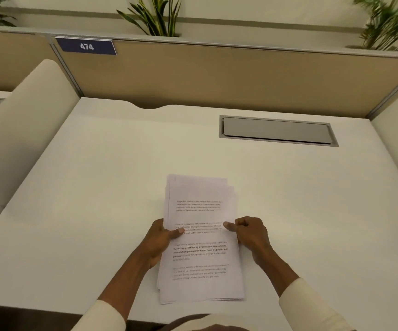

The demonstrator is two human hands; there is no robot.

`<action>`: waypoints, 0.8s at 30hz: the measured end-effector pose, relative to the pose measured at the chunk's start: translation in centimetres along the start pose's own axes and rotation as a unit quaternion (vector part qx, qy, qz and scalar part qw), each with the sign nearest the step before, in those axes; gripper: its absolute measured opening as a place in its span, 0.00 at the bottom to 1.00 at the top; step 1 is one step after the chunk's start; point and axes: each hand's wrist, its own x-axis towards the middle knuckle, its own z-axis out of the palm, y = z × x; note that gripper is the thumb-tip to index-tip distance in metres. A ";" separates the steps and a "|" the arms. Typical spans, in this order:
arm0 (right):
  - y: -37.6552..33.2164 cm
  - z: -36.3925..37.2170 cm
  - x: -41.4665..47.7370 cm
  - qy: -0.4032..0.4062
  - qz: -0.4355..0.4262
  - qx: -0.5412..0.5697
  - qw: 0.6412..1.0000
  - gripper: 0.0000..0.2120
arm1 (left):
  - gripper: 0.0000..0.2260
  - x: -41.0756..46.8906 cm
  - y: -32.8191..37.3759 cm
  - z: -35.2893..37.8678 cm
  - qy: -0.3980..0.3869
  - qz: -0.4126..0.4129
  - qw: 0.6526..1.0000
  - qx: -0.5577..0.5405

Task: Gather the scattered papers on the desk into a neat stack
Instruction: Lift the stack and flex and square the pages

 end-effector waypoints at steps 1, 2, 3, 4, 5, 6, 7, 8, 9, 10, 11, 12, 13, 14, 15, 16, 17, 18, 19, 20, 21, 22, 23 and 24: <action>0.0 -1.1 0.2 -0.007 0.000 0.027 1.000 0.19 | 0.15 0.1 0.5 0.8 -0.015 0.010 1.000 -0.009; -0.1 -2.2 0.3 -0.014 -0.003 0.065 0.998 0.20 | 0.16 0.2 1.2 1.6 -0.031 0.021 0.999 -0.017; -0.3 -3.3 0.5 -0.020 -0.011 0.104 0.994 0.23 | 0.17 0.3 2.0 2.4 -0.044 0.036 0.998 -0.021; -0.8 -4.4 0.5 -0.024 -0.028 0.141 0.989 0.25 | 0.18 0.3 2.9 3.4 -0.053 0.053 0.997 -0.022; -1.4 -5.5 0.5 -0.033 -0.054 0.173 0.983 0.25 | 0.19 0.3 3.9 4.3 -0.060 0.073 0.995 -0.020; -2.1 -6.6 0.5 -0.045 -0.083 0.200 0.975 0.24 | 0.19 0.2 4.9 5.3 -0.064 0.093 0.994 -0.014; -2.9 -7.7 0.5 -0.055 -0.112 0.215 0.969 0.21 | 0.19 0.2 6.0 6.3 -0.063 0.115 0.991 -0.008; -3.8 -8.7 0.5 -0.055 -0.140 0.225 0.963 0.19 | 0.19 0.2 7.0 7.2 -0.056 0.138 0.989 0.000; -4.8 -9.7 0.4 -0.044 -0.167 0.231 0.957 0.18 | 0.18 0.2 8.1 8.1 -0.044 0.163 0.986 0.011; -5.7 -10.6 0.3 -0.030 -0.193 0.234 0.952 0.17 | 0.15 0.3 9.0 8.9 -0.029 0.187 0.982 0.021; -6.5 -11.3 0.3 -0.016 -0.219 0.232 0.948 0.17 | 0.13 0.3 9.9 9.6 -0.014 0.208 0.977 0.033; -7.2 -11.9 0.3 -0.005 -0.244 0.226 0.943 0.18 | 0.14 0.4 10.5 10.2 0.000 0.228 0.973 0.044; -7.6 -12.3 0.3 0.004 -0.265 0.216 0.939 0.19 | 0.16 0.7 10.9 10.7 0.015 0.248 0.967 0.057; -7.9 -12.6 0.3 0.013 -0.281 0.210 0.936 0.20 | 0.16 0.9 11.2 11.2 0.032 0.261 0.963 0.065; -7.9 -12.8 0.5 0.021 -0.293 0.208 0.933 0.21 | 0.14 1.3 11.3 11.6 0.052 0.268 0.960 0.067; -7.7 -12.8 0.7 0.024 -0.298 0.211 0.931 0.21 | 0.13 1.7 11.2 12.0 0.072 0.273 0.957 0.066; -7.4 -12.8 0.8 0.024 -0.299 0.213 0.930 0.20 | 0.13 2.1 10.9 12.4 0.089 0.277 0.954 0.067; -7.1 -12.8 1.0 0.022 -0.298 0.214 0.930 0.20 | 0.13 2.4 10.7 12.8 0.101 0.280 0.952 0.066; -6.8 -12.9 1.1 0.023 -0.300 0.216 0.929 0.20 | 0.14 2.5 10.6 13.2 0.107 0.285 0.951 0.064; -6.5 -13.0 1.2 0.028 -0.303 0.217 0.928 0.21 | 0.15 2.5 10.6 13.5 0.110 0.291 0.948 0.060; -6.3 -13.2 1.2 0.034 -0.308 0.218 0.925 0.21 | 0.16 2.4 10.6 13.8 0.113 0.302 0.945 0.055; -6.2 -13.4 1.3 0.037 -0.315 0.221 0.922 0.21 | 0.16 2.3 10.7 14.1 0.117 0.312 0.942 0.045; -6.3 -13.6 1.3 0.034 -0.323 0.227 0.918 0.21 | 0.14 2.2 10.7 14.4 0.122 0.320 0.939 0.032; -6.3 -13.6 1.3 0.029 -0.329 0.236 0.914 0.20 | 0.14 2.0 10.8 14.9 0.129 0.327 0.936 0.018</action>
